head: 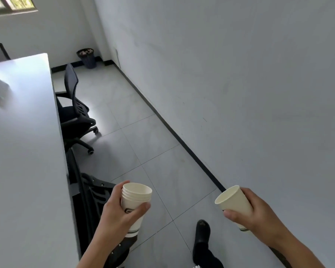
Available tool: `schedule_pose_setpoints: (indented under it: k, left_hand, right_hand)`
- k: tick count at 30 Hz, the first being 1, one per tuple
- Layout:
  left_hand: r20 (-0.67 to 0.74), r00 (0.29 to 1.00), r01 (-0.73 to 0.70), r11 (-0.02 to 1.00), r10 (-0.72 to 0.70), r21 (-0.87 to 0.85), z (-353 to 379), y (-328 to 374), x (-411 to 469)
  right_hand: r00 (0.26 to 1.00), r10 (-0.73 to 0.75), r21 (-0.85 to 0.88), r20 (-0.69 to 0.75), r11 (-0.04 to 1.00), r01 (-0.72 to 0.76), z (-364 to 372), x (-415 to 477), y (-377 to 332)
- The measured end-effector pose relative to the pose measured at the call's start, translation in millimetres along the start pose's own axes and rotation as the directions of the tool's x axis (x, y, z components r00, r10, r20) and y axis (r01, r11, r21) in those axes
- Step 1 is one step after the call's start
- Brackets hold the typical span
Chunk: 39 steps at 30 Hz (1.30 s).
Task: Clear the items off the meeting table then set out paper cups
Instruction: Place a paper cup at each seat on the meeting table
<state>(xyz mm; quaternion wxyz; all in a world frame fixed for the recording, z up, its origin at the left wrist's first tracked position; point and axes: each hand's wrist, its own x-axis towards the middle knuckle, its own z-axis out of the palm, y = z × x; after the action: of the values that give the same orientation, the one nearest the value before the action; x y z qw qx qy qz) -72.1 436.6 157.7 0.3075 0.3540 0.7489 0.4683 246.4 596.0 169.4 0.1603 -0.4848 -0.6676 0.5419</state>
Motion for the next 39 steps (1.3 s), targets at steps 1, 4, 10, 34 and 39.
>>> schedule_pose_setpoints:
  k: [1,4,10,34,39]
  left_hand:
    - [-0.013,1.0,0.009,1.0,-0.009,0.004,1,0,17]
    - [-0.074,0.997,0.034,0.999,-0.034,-0.002,9,3,70]
    - [-0.208,0.976,0.052,0.998,-0.058,-0.036,11,40,175]
    - [-0.677,0.668,0.161,0.948,-0.309,-0.274,-237,-9,430]
    - [-0.774,0.49,0.216,0.916,-0.401,-0.338,-290,-36,445]
  right_hand:
    - [1.0,0.004,-0.018,0.027,1.0,-0.003,-3,25,-2]
    - [0.996,0.012,-0.077,0.088,0.997,-0.005,-15,107,-10]
    - [0.972,-0.019,-0.214,0.236,0.974,0.071,-32,270,-68]
    - [0.717,-0.172,-0.169,0.676,0.91,0.379,246,648,-353]
    - [0.565,-0.126,-0.172,0.816,0.88,0.443,348,707,-393]
